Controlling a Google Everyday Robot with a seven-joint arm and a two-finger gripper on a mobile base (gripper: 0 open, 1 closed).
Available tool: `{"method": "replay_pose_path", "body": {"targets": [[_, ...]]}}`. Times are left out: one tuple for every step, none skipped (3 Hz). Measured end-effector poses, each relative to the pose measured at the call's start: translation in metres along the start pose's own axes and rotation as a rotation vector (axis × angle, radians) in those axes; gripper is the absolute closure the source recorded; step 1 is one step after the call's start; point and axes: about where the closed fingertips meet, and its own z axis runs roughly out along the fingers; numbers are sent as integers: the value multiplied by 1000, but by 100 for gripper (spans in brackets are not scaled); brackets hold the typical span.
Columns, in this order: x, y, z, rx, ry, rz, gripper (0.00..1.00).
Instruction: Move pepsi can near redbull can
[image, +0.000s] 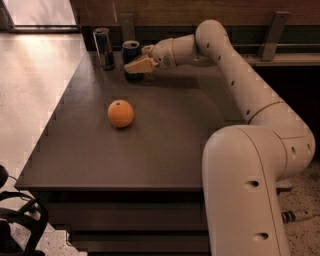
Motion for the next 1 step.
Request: {"method": "replay_pose_path", "body": {"targets": [[0,1,3,-4,0,1,1]]}}
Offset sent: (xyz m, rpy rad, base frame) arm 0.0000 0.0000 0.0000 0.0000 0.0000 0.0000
